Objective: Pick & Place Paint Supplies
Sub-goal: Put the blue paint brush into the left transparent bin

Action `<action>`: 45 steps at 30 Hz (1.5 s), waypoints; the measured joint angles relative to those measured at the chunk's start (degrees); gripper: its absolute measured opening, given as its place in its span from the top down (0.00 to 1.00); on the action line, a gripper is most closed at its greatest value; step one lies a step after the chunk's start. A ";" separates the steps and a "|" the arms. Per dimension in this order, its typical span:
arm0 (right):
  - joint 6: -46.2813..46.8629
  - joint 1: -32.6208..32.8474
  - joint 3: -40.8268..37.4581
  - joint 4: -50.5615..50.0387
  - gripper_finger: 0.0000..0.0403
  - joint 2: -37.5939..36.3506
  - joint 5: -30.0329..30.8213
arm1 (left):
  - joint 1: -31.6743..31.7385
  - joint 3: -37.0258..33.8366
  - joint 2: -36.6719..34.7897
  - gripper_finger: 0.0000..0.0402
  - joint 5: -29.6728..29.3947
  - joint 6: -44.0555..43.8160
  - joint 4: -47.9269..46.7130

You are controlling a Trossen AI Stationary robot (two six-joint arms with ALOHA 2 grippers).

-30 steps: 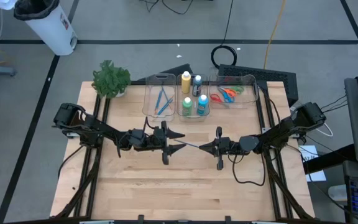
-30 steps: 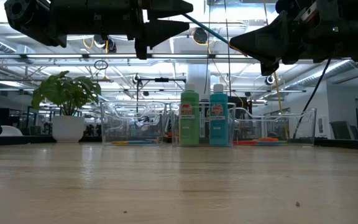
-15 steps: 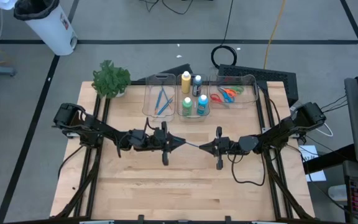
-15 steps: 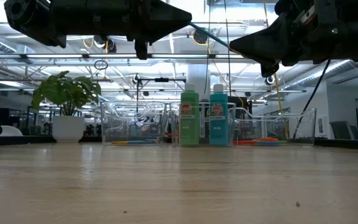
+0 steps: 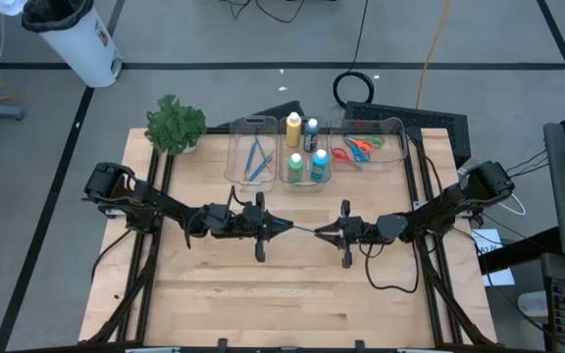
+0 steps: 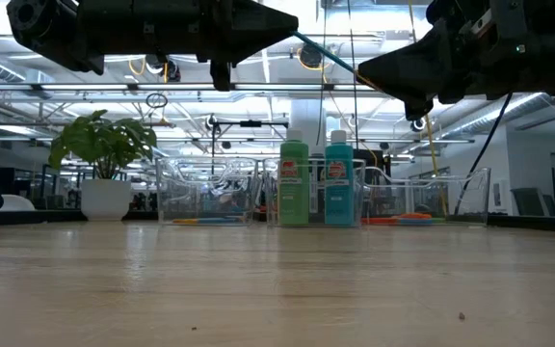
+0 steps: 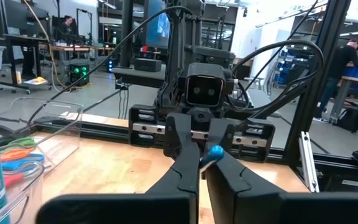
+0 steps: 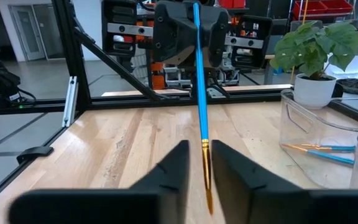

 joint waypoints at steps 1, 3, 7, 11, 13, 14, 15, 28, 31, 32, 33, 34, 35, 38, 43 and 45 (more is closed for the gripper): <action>0.00 0.00 0.00 -0.02 0.86 0.00 -0.04 | 0.00 0.00 0.00 0.98 0.00 -0.03 0.03; 0.16 0.02 0.00 -0.02 0.78 0.00 -0.02 | 0.00 0.00 0.00 0.96 0.00 -0.09 0.01; 1.27 0.02 -0.04 -0.92 0.62 -0.87 0.19 | 0.00 0.00 0.00 0.93 0.00 -0.20 0.01; 1.99 0.00 -0.52 -4.52 0.48 -3.73 0.37 | 0.00 0.00 0.00 0.98 0.02 -0.22 0.00; 1.99 0.00 -1.18 -6.06 0.43 -5.84 0.37 | 0.00 0.00 0.00 0.97 0.02 -0.29 -0.04; 1.99 0.00 -1.72 -6.76 0.41 -6.92 0.37 | 0.00 0.00 0.00 0.96 0.02 -0.42 -0.03; 2.08 0.00 -2.22 -7.34 0.39 -7.98 0.39 | 0.00 0.00 0.00 0.94 0.02 -0.54 -0.04; 2.51 0.00 -12.68 -8.45 0.40 -22.53 0.35 | 0.00 -0.02 0.00 0.92 0.07 -1.13 -0.51; 0.79 0.00 -15.24 -8.46 0.40 -25.53 0.35 | 0.00 -0.02 0.00 0.95 0.09 -0.98 -0.50; 0.24 0.00 -16.00 -8.49 0.40 -26.52 0.35 | 0.00 -0.02 0.00 0.97 0.08 -0.98 -0.58; 0.00 0.00 -16.75 -8.45 0.40 -27.51 0.35 | 0.00 -0.02 0.00 0.98 0.07 -0.98 -0.72; -0.18 0.01 -17.39 -8.87 0.40 -28.67 0.34 | 0.00 -0.02 0.00 0.98 0.09 -0.98 -0.76; -0.23 0.00 -17.98 -8.77 0.40 -29.80 0.33 | 0.00 -0.02 0.00 0.97 0.07 -0.98 -0.76; -0.29 0.00 -19.70 -8.33 0.41 -33.72 0.33 | 0.00 -0.02 0.00 0.93 0.08 -1.40 -0.77; -2.93 0.11 -21.05 -9.65 0.41 -39.90 0.13 | 0.00 -0.02 0.00 0.94 0.09 -1.42 -0.87; -3.55 0.11 -21.05 -13.01 0.41 -42.22 0.13 | 0.00 -0.02 0.00 0.97 0.09 -1.38 -0.89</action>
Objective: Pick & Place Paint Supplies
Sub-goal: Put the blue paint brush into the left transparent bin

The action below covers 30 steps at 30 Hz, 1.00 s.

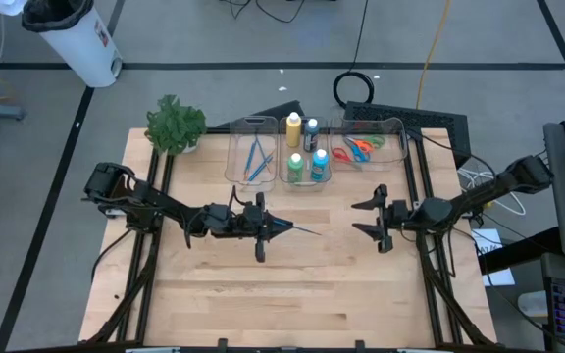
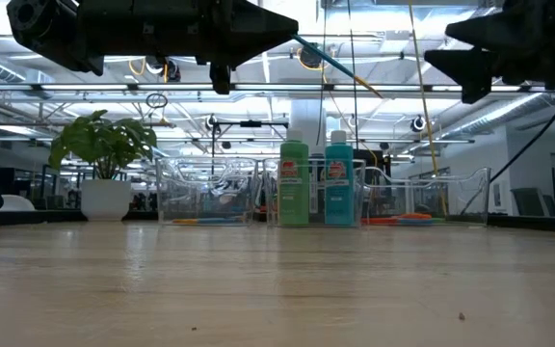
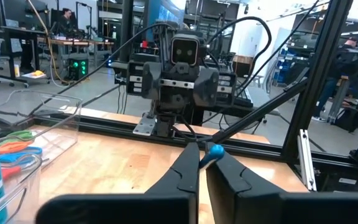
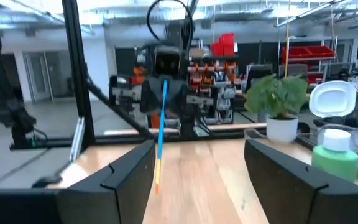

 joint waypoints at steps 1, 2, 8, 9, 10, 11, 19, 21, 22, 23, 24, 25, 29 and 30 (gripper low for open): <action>-0.37 0.00 -0.02 -1.79 0.41 -1.04 0.00 | 0.00 0.00 0.00 0.98 0.00 0.02 -0.01; -0.63 0.00 -0.02 -3.59 0.41 -2.11 0.00 | 0.00 0.00 0.00 0.97 0.00 0.00 -0.02; -0.49 0.00 -0.07 -16.75 0.41 -8.12 -1.64 | 0.00 0.00 0.00 0.92 0.00 -0.39 -0.02; -0.49 0.00 -0.09 -18.14 0.41 -9.07 -2.18 | 0.00 0.00 0.00 0.92 0.00 -0.39 -0.02; -0.50 0.00 -0.09 -19.19 0.41 -9.94 -2.95 | 0.00 0.00 0.00 0.94 0.00 -0.37 -0.02; -0.55 0.02 -0.09 -20.06 0.41 -10.75 -3.11 | 0.00 0.00 0.00 0.95 0.00 -0.37 -0.02; -0.35 0.02 -0.13 -28.92 0.43 -16.62 -8.57 | 0.00 0.00 0.00 0.92 0.00 -0.43 -0.02; -0.30 0.02 -0.13 -30.17 0.45 -17.92 -9.02 | 0.00 0.00 0.00 0.92 0.00 -0.47 -0.02; -0.30 0.02 -0.13 -30.51 0.45 -18.50 -9.03 | 0.00 0.00 0.00 0.93 0.00 -0.46 -0.03; -0.37 0.02 -0.13 -31.11 0.46 -19.13 -9.03 | 0.00 0.00 0.00 0.95 0.00 -0.45 -0.03; -0.55 0.02 -0.13 -31.95 0.47 -19.78 -9.03 | 0.00 0.00 0.00 0.97 0.00 -0.41 -0.06; -0.66 0.02 -0.13 -32.72 0.48 -20.43 -9.05 | 0.00 0.00 0.00 0.97 0.00 -0.41 -0.06; -0.82 0.00 -0.13 -36.80 0.51 -23.22 -11.09 | 0.00 0.00 0.00 0.94 0.00 -0.82 -0.11; -0.74 0.00 -0.13 -37.74 0.51 -23.92 -11.82 | 0.00 0.00 0.00 0.92 -0.01 -1.10 -0.11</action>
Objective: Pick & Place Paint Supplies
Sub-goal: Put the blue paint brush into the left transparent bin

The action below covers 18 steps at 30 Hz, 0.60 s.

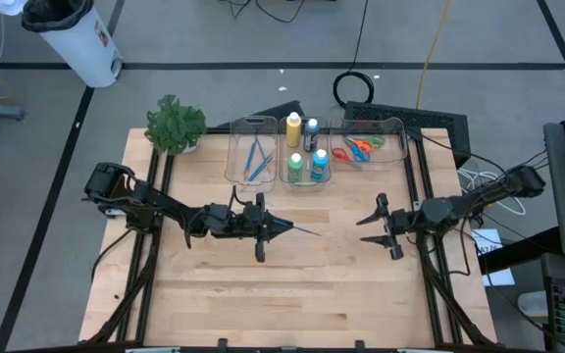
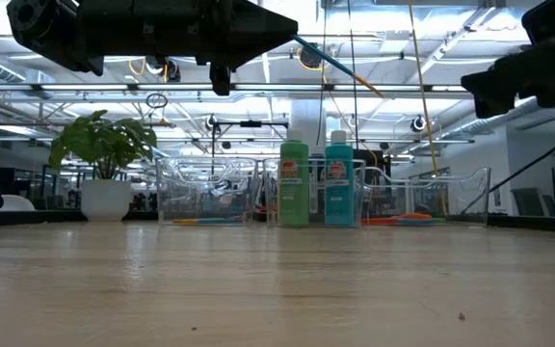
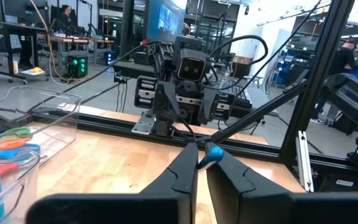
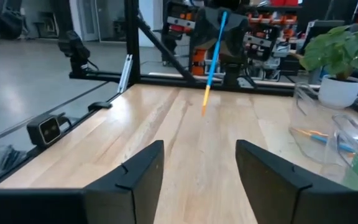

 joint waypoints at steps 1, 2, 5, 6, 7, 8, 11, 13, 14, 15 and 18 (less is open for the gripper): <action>0.00 0.02 0.00 -1.12 0.52 -0.74 -0.31 | 0.00 0.00 0.00 0.92 0.01 -0.13 0.00; 0.01 0.02 0.00 -2.15 0.54 -1.45 -0.59 | 0.00 0.00 0.00 0.91 0.01 -0.30 -0.02; -0.09 0.01 -0.01 -4.84 0.58 -3.65 -1.71 | 0.00 0.00 0.00 0.94 0.01 -0.40 -0.02; -0.15 0.02 -0.02 -5.71 0.59 -4.38 -1.73 | 0.00 0.00 0.00 0.95 0.01 -0.39 -0.06; -0.30 0.02 -0.02 -6.81 0.61 -5.10 -1.71 | 0.00 0.00 0.00 0.97 0.01 -0.22 -0.11; -0.61 0.00 -0.02 -8.19 0.62 -5.85 -1.67 | 0.00 0.00 0.00 0.98 0.01 -0.18 -0.16; -1.04 -0.13 -0.02 -11.84 0.67 -7.97 -1.61 | 0.00 0.00 0.00 0.95 0.01 -0.45 -0.20; -1.04 -0.49 -0.02 -13.81 0.70 -9.38 -1.64 | 0.00 0.00 0.00 0.92 0.01 -0.62 -0.20; -1.13 -0.65 -0.02 -14.44 0.72 -10.07 -1.64 | 0.00 0.00 0.00 0.92 0.01 -0.63 -0.22; -1.43 -0.83 -0.02 -14.70 0.73 -10.80 -1.71 | 0.00 0.00 0.00 0.92 0.01 -0.64 -0.22; -1.69 -1.33 -0.07 -15.65 0.79 -12.42 -1.80 | 0.00 0.00 0.00 0.95 0.01 -0.58 -0.24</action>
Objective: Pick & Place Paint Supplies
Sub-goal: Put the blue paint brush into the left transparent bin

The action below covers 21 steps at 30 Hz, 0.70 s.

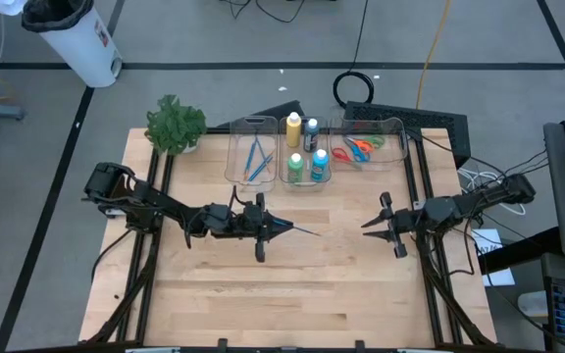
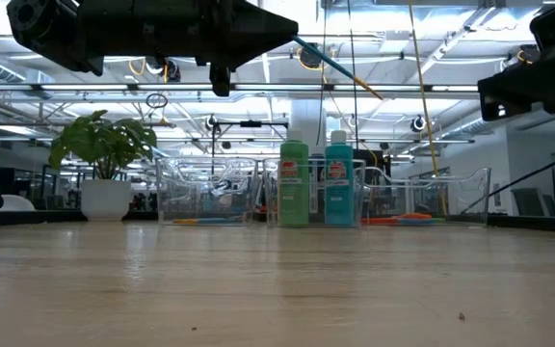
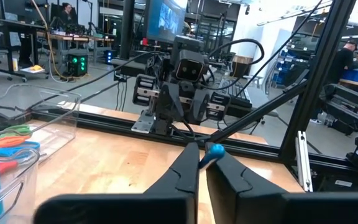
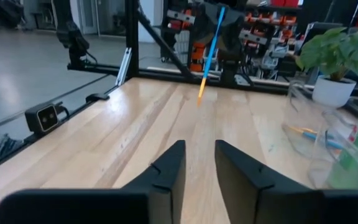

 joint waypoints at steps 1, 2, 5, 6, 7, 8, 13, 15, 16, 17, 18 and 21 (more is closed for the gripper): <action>-0.06 -0.16 0.00 -0.07 0.81 -0.40 0.01 | 0.00 0.00 0.00 0.97 -0.02 0.00 0.00; -0.06 -0.28 0.00 -0.13 0.83 -0.76 0.04 | 0.04 0.00 0.00 0.98 -0.14 0.00 0.00; 1.16 -0.42 0.00 -0.31 0.87 -1.13 0.05 | 0.11 0.00 -0.01 0.95 -2.02 -0.47 0.00; 1.67 -0.44 0.00 -0.35 0.89 -1.11 0.12 | 0.11 0.00 -0.02 0.94 -2.86 -0.91 0.00; 1.96 -0.44 0.00 -0.40 0.90 -1.13 0.14 | 0.11 0.00 -0.02 0.93 -3.66 -1.31 0.00; 2.06 -0.42 0.00 -0.45 0.91 -1.13 0.16 | 0.17 0.00 -0.14 0.93 -4.39 -1.52 -0.01; 1.93 -0.44 0.00 -0.56 0.94 -1.10 0.28 | 1.07 0.00 -2.36 0.98 -5.63 -1.73 -0.56; 1.90 -0.44 0.00 -0.61 0.94 -1.10 0.27 | 1.65 0.00 -3.97 0.97 -5.64 -1.84 -0.59; 1.76 -0.44 0.00 -0.61 0.94 -1.10 0.27 | 1.95 0.00 -4.92 0.95 -5.65 -1.93 -0.81; 1.76 -0.44 0.00 -0.61 0.94 -1.10 0.27 | 2.31 0.00 -5.89 0.95 -5.66 -1.93 -1.15; 1.76 -0.44 0.00 -0.61 0.94 -1.10 0.27 | 2.66 0.00 -6.96 0.95 -5.67 -1.91 -1.50; 1.96 -0.44 0.00 -0.66 0.94 -1.10 0.27 | 3.82 0.00 -10.37 0.97 -6.51 -1.31 -2.66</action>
